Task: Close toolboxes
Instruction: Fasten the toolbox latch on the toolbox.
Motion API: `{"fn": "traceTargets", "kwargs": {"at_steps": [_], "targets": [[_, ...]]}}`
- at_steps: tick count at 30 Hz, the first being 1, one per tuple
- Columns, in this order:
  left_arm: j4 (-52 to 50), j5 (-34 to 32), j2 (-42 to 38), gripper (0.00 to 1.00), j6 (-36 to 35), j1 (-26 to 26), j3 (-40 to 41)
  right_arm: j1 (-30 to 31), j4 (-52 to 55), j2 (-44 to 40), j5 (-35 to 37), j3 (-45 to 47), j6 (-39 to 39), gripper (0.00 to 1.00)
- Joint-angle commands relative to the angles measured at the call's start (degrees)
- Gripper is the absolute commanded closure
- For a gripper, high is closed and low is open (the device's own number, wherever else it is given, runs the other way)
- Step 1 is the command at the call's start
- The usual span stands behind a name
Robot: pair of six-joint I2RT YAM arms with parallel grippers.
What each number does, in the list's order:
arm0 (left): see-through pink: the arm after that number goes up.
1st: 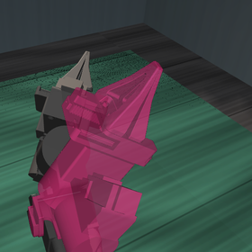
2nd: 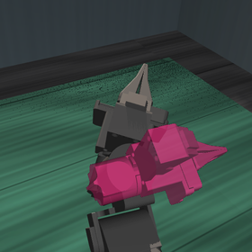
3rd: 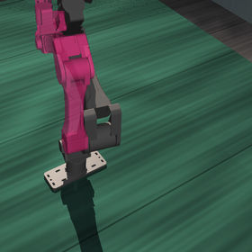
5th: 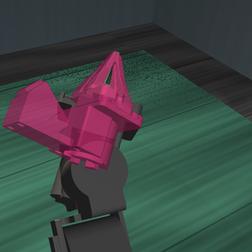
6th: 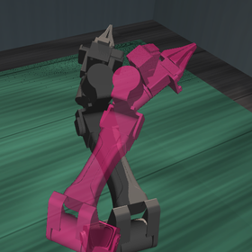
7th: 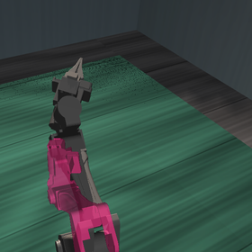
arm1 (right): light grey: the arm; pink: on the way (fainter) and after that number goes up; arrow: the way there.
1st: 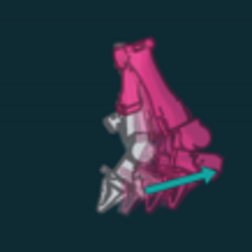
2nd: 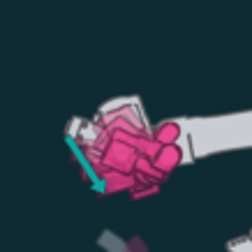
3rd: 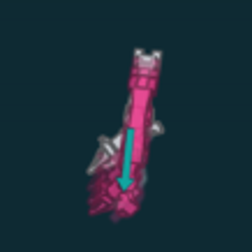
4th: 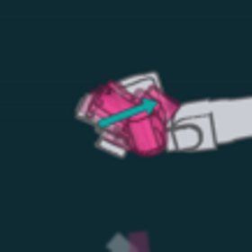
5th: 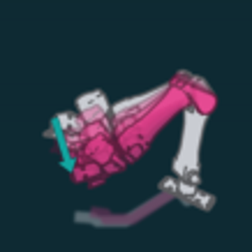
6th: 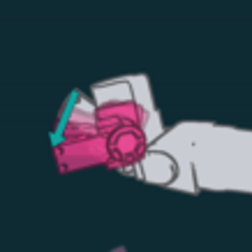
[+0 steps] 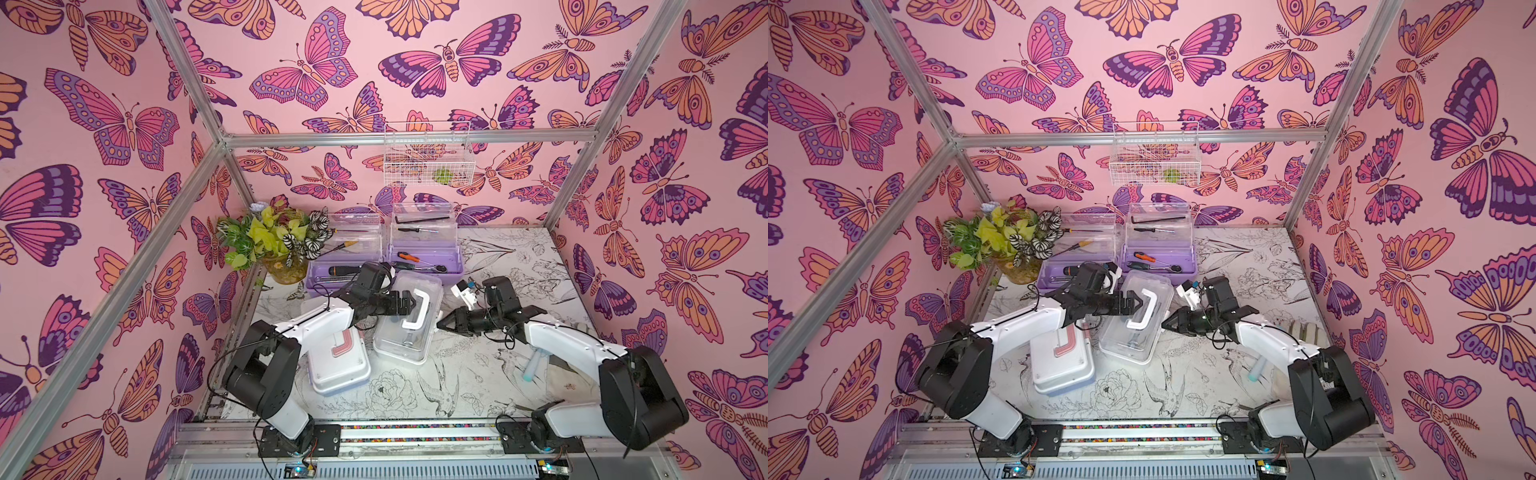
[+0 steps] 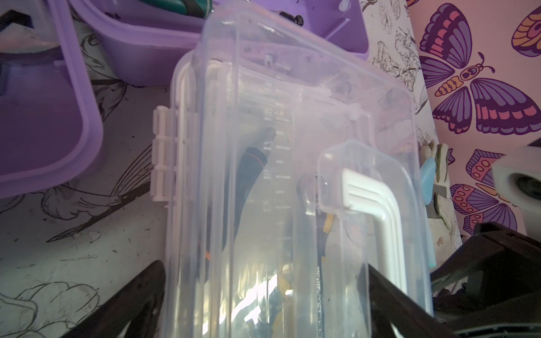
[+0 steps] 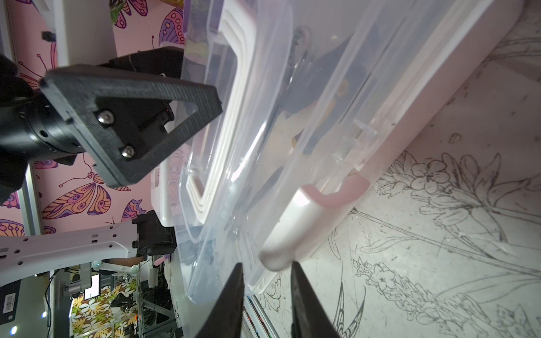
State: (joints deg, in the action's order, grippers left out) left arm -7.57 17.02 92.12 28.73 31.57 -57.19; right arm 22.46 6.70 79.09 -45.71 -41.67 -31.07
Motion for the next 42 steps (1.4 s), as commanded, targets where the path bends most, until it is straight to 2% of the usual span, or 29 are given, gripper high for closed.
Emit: {"fn": "traceTargets", "kwargs": {"at_steps": [1, 15, 33, 42], "targets": [[-7.0, 0.8, 3.7, 0.01, 1.4, 0.8, 1.8, 0.8, 0.1, 0.5, 1.4, -1.9, 0.4, 0.70], [-7.0, 0.5, 3.5, 0.00, 1.2, 0.9, 1.8, 2.0, 3.4, 3.4, 7.5, -4.5, 0.9, 0.75], [-7.1, 1.2, 3.8, 0.01, 1.2, 0.9, 1.6, 4.3, 0.8, 8.4, 8.4, -6.2, -1.0, 0.76], [-5.8, 3.5, 4.5, 0.01, 2.1, 1.1, 2.0, 4.3, -3.9, 8.7, 8.1, -3.2, -2.8, 0.74]]}}
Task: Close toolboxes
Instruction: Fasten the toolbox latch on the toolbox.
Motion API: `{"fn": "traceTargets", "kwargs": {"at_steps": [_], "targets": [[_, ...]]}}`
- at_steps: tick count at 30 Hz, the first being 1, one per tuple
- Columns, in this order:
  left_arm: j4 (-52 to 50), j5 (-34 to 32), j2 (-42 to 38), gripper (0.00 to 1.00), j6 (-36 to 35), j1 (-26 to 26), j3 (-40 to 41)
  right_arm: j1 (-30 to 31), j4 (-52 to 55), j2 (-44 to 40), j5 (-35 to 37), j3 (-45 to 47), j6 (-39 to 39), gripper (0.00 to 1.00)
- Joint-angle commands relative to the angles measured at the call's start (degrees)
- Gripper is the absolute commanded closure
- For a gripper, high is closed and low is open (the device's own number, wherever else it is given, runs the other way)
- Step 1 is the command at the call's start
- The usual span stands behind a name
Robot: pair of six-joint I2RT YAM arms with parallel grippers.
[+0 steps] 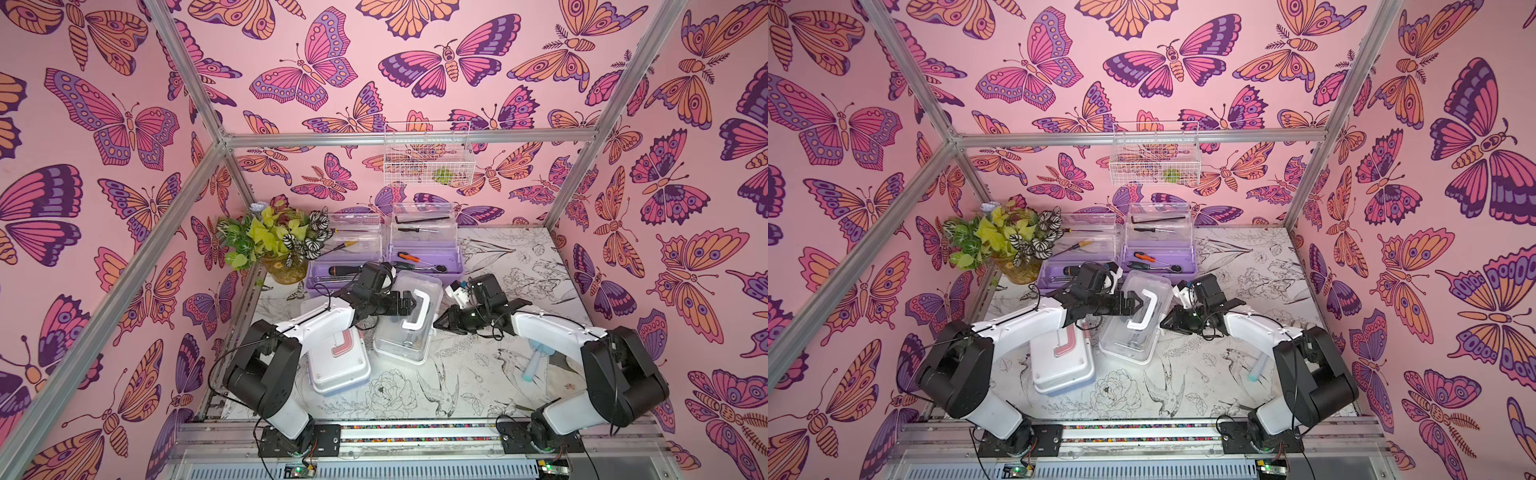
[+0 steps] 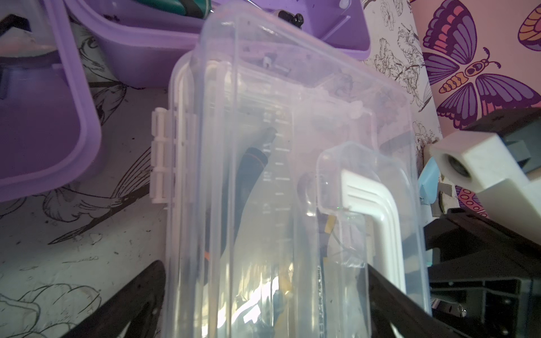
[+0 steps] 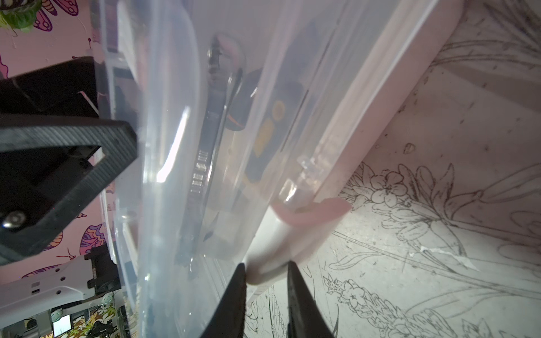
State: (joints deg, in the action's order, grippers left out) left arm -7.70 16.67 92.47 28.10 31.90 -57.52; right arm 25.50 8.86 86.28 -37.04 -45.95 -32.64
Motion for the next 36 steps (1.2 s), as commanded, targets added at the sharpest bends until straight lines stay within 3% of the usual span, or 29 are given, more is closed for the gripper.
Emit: {"fn": "traceTargets", "kwargs": {"at_steps": [1, 13, 27, 31, 36], "targets": [[-4.4, 4.6, 4.3, 0.01, 3.1, 0.8, 2.8, 1.3, -7.7, 1.5, -1.2, 1.8, -2.1, 0.74], [-2.3, 6.6, 5.0, 0.02, 5.1, 1.5, 3.1, 1.5, -27.7, 2.6, -9.7, 7.7, -11.1, 0.78], [-0.5, 7.6, 2.6, 0.02, 7.9, 1.6, 5.8, 1.6, -38.8, 9.7, -12.5, 7.3, -14.7, 0.78], [-2.3, 5.7, -0.4, 0.01, 7.4, 1.5, 5.3, 1.5, -25.2, 5.7, -9.6, 5.1, -7.7, 0.78], [-5.3, 3.4, -4.9, 0.01, 8.0, 1.6, 4.2, 1.5, -0.5, -4.0, 3.8, 1.1, 0.2, 0.75]]}}
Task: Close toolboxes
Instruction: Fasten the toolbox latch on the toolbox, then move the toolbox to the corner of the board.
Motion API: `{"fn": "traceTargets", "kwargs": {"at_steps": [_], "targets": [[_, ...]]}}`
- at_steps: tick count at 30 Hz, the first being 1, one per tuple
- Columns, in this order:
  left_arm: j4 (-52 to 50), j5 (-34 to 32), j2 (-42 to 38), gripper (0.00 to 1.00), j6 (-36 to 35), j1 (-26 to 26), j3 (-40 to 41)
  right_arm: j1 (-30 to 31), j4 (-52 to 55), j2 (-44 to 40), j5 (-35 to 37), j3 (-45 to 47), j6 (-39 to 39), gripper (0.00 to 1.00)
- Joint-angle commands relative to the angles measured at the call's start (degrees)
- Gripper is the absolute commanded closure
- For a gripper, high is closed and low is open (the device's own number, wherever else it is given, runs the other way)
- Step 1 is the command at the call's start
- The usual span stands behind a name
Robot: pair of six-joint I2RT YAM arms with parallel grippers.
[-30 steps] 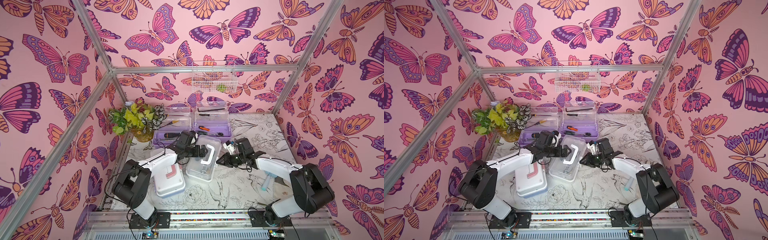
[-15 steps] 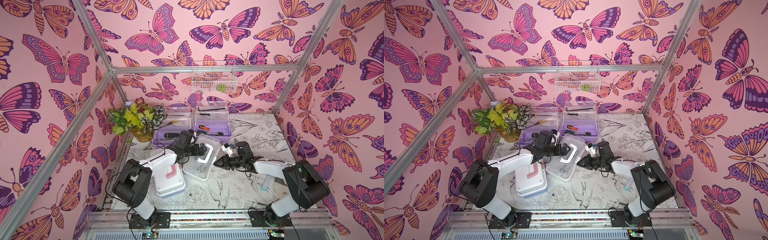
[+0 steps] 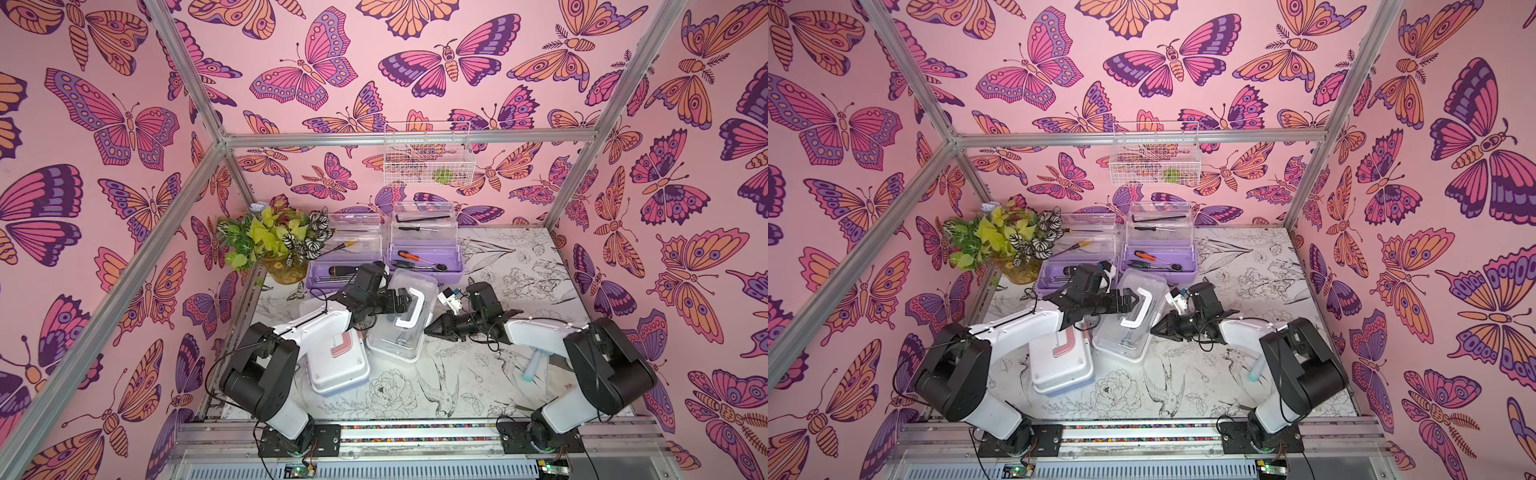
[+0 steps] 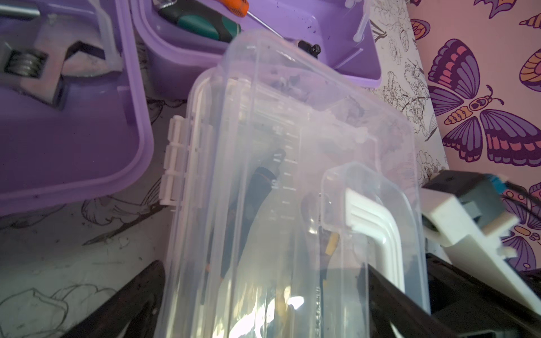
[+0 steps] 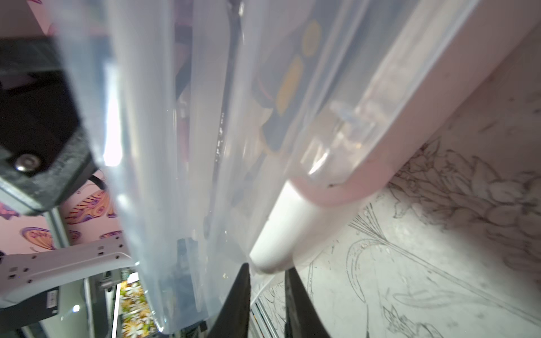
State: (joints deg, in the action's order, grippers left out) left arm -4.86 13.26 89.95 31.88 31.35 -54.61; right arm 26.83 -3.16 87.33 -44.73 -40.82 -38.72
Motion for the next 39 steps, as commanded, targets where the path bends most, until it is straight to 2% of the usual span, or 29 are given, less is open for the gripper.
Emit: {"fn": "traceTargets", "kwargs": {"at_steps": [1, 5, 8, 15, 19, 25, 30, 34, 39], "targets": [[-8.1, 6.6, -3.3, 0.01, 4.8, 2.2, 1.5, 0.2, 15.2, -6.9, 14.7, -4.6, 6.1, 0.74], [-7.9, 4.8, -7.0, 0.01, 6.1, 4.2, 1.2, 3.0, 28.1, -12.0, 27.4, -8.7, 4.3, 0.61], [-10.3, 3.9, -9.2, 0.01, 4.1, 5.0, -1.2, 6.3, 34.5, -12.6, 33.7, -12.5, 3.0, 0.53], [-33.6, -4.3, -10.3, 0.01, -12.6, 4.4, -18.5, 13.5, 44.0, -10.7, 46.2, -20.8, -2.5, 0.47], [-39.5, -6.7, -12.5, 0.01, -18.1, 2.2, -23.1, 16.2, 42.2, -7.8, 46.6, -22.8, -4.4, 0.46], [-39.9, -5.5, -16.2, 0.01, -23.5, -0.9, -20.3, 18.6, 42.9, -1.2, 48.2, -28.0, -5.0, 0.46], [-38.2, -1.9, -19.0, 0.01, -24.1, -5.6, -15.3, 19.2, 42.0, 2.5, 47.7, -30.8, -5.3, 0.46], [-37.2, -1.4, -20.0, 0.01, -24.4, -7.4, -13.4, 20.3, 49.7, 7.9, 52.3, -35.7, -6.6, 0.47], [-37.3, 0.4, -20.8, 0.01, -24.3, -9.8, -11.8, 20.4, 52.6, 9.3, 53.9, -35.3, -7.6, 0.55]]}}
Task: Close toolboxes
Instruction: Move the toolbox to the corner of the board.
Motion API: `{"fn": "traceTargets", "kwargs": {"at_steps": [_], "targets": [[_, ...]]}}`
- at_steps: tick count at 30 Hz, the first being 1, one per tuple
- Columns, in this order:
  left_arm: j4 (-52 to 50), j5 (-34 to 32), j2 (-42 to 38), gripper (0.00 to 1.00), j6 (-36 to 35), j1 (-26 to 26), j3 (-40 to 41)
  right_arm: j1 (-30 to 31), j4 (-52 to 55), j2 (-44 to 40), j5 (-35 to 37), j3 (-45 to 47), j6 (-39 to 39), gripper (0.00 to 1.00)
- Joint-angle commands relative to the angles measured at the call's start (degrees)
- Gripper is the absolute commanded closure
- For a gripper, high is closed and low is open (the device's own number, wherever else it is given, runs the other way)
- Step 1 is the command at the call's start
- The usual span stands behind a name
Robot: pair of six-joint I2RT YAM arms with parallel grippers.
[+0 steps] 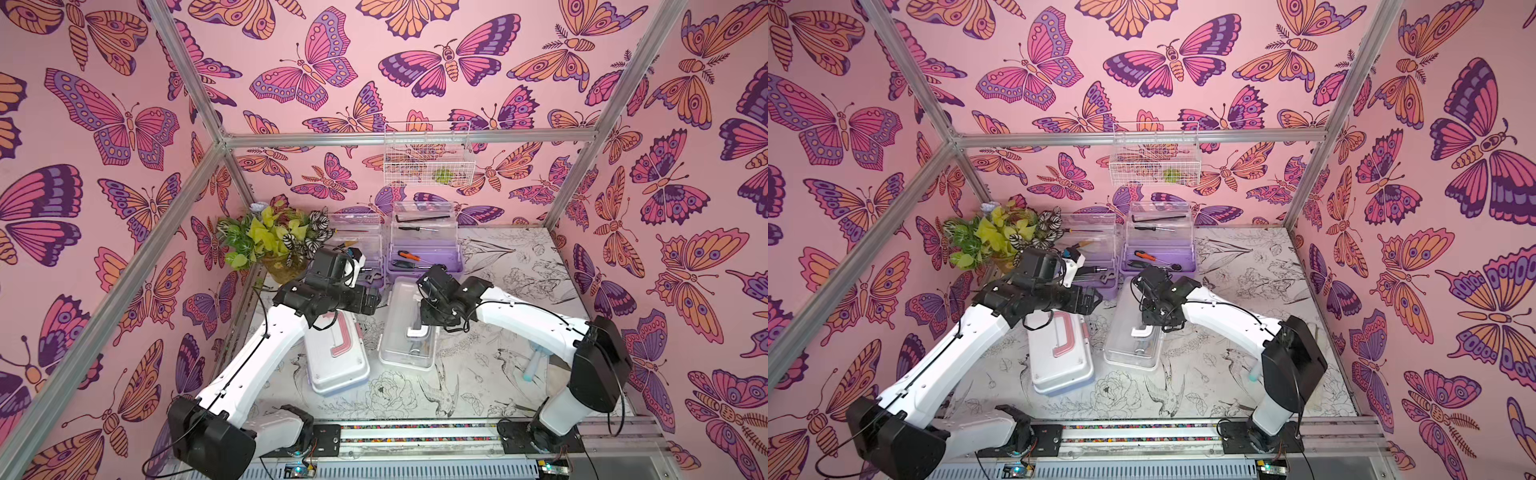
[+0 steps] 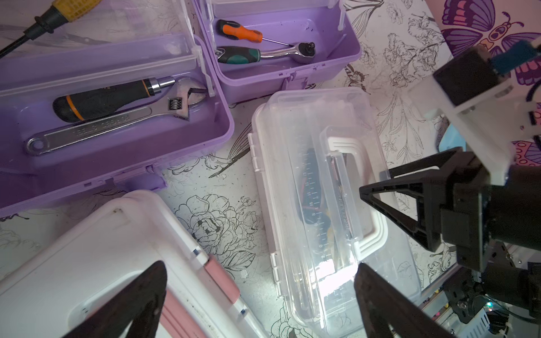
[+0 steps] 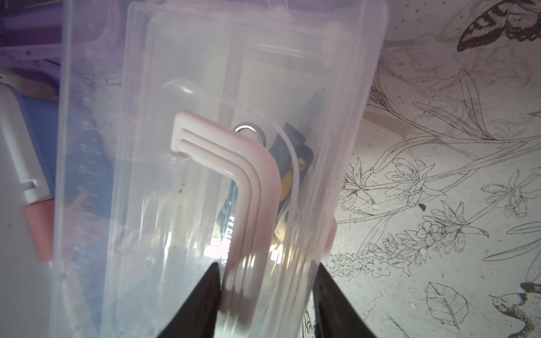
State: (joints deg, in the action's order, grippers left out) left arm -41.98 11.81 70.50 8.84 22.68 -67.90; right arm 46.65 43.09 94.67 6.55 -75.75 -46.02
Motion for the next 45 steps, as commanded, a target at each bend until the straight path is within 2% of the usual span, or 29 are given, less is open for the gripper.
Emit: {"fn": "traceTargets", "kwargs": {"at_steps": [1, 3, 6, 12, 17, 20, 22, 25, 29, 32, 38, 45], "targets": [[0.0, 1.6, -1.6, 0.01, -1.3, -1.4, 1.6, 0.5, 8.3, 2.6, 3.5, -1.3, -0.1, 0.56], [0.1, 1.1, -2.5, 0.01, -1.3, -2.1, 2.4, 0.1, 12.3, 3.3, 6.1, -2.7, 1.0, 0.59], [0.5, 1.1, -3.5, 0.01, -1.3, -3.2, 3.8, -1.4, 12.7, 1.3, 8.2, 0.4, 3.0, 0.59], [1.0, 2.9, -3.0, 0.00, -1.0, -4.9, 4.0, -8.9, 12.5, -5.4, 9.8, 8.5, 10.4, 0.59], [1.3, 4.0, -3.0, 0.00, -0.5, -6.6, 4.1, -18.8, 9.4, -12.0, 8.3, 14.8, 17.1, 0.59], [1.5, 4.5, -2.9, 0.00, -0.3, -7.2, 4.2, -22.7, 8.1, -15.2, 11.0, 17.1, 21.4, 0.59], [1.8, 5.5, -2.7, 0.01, 0.1, -7.6, 4.1, -27.5, 7.4, -15.7, 13.2, 17.1, 22.2, 0.59], [2.2, 6.6, -2.6, 0.02, 0.9, -8.2, 4.2, -35.3, 2.6, -14.8, 9.2, 16.9, 24.9, 0.59], [2.8, 7.1, -2.7, 0.02, 1.2, -8.5, 4.6, -42.9, -3.2, -9.9, 6.4, 14.6, 30.3, 0.59], [3.0, 7.5, -2.6, 0.02, 1.6, -8.6, 4.6, -45.9, -6.7, -3.0, 6.9, 10.8, 34.3, 0.59], [3.4, 7.6, -2.6, 0.03, 1.7, -8.7, 5.1, -50.8, -12.6, 9.3, 4.5, 1.3, 41.8, 0.59], [3.4, 8.0, -1.4, 0.03, 1.7, -9.1, 5.3, -53.9, -11.7, 25.4, 9.2, -14.9, 56.5, 0.59]]}}
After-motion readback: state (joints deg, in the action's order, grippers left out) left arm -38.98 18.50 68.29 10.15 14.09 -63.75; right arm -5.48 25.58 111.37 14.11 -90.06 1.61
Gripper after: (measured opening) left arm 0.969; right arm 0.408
